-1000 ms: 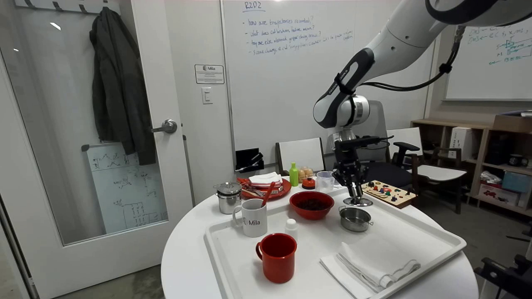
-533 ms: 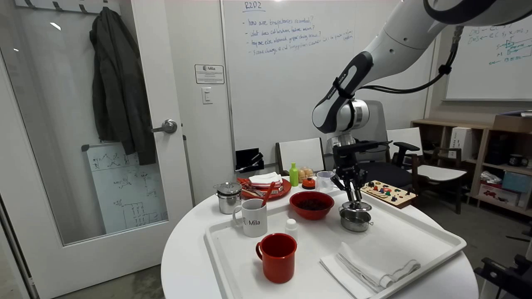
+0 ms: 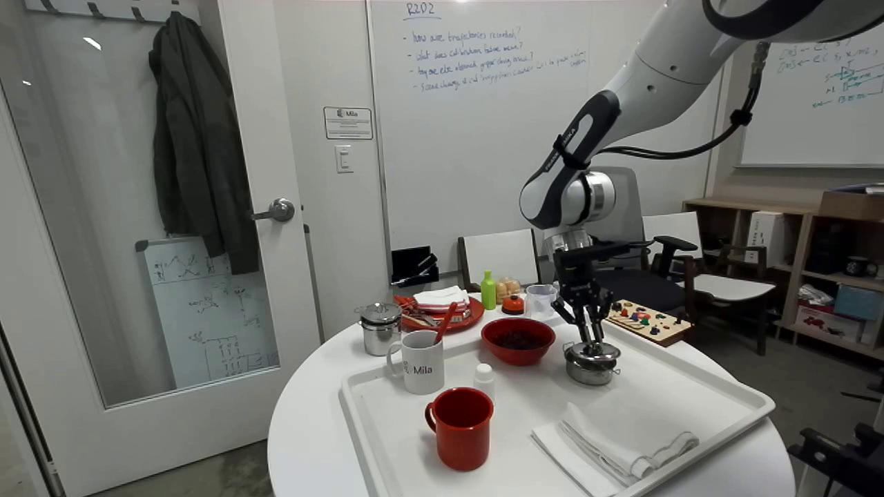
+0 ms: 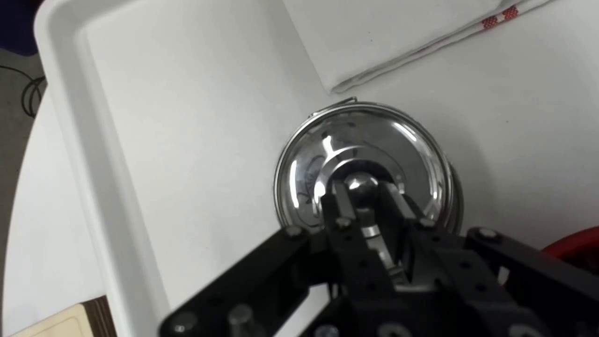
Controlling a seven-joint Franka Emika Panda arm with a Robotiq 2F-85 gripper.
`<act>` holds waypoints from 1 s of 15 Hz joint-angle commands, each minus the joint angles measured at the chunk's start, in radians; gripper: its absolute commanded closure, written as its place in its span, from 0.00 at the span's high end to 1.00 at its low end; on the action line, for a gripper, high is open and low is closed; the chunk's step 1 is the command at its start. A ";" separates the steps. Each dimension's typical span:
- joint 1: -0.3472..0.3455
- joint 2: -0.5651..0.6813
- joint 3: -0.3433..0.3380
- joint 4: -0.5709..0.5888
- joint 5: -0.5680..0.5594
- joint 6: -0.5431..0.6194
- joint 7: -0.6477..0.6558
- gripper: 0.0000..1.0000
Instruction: Cover the silver pot with the silver lid
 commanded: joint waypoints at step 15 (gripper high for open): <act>0.025 -0.025 -0.010 -0.065 0.019 0.101 0.022 0.12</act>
